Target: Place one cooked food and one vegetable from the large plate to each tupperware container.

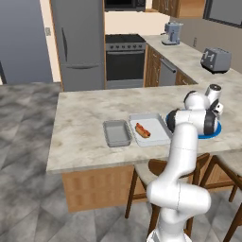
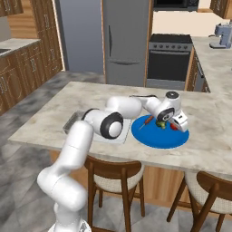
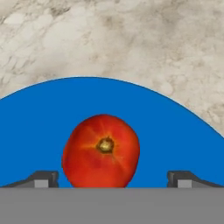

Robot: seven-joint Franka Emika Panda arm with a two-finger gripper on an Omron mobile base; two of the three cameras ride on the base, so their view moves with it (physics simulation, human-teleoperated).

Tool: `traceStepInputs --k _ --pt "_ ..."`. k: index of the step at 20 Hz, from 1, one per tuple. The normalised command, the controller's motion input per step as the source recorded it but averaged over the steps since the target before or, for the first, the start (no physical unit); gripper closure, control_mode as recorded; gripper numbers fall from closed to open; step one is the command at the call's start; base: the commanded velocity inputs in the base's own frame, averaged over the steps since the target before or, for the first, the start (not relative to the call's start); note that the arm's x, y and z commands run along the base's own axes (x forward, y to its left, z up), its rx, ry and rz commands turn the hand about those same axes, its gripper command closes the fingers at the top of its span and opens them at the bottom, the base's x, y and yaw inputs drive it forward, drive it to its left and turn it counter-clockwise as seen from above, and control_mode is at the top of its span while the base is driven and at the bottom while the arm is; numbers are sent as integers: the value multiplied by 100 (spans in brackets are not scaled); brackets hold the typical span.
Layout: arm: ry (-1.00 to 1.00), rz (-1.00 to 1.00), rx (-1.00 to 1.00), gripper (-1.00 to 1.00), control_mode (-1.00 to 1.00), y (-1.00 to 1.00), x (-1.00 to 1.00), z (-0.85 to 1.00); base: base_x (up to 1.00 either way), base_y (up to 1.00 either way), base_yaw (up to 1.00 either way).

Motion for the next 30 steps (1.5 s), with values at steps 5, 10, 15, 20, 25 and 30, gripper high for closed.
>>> traceStepInputs --k 5,10,15,20,25,30 --pt "-1 4 0 100 -100 3 11 -20 0 0 0" --pt "0 5 0 100 -100 16 27 -54 0 0 0" --pt "5 2 0 100 -100 2 -39 0 0 0 0" --pt "-4 1 0 100 -100 43 -83 44 0 0 0" --pt "-18 6 -5 100 -100 100 -94 55 0 0 0" --pt "-3 13 -5 100 -100 100 -68 23 0 0 0"
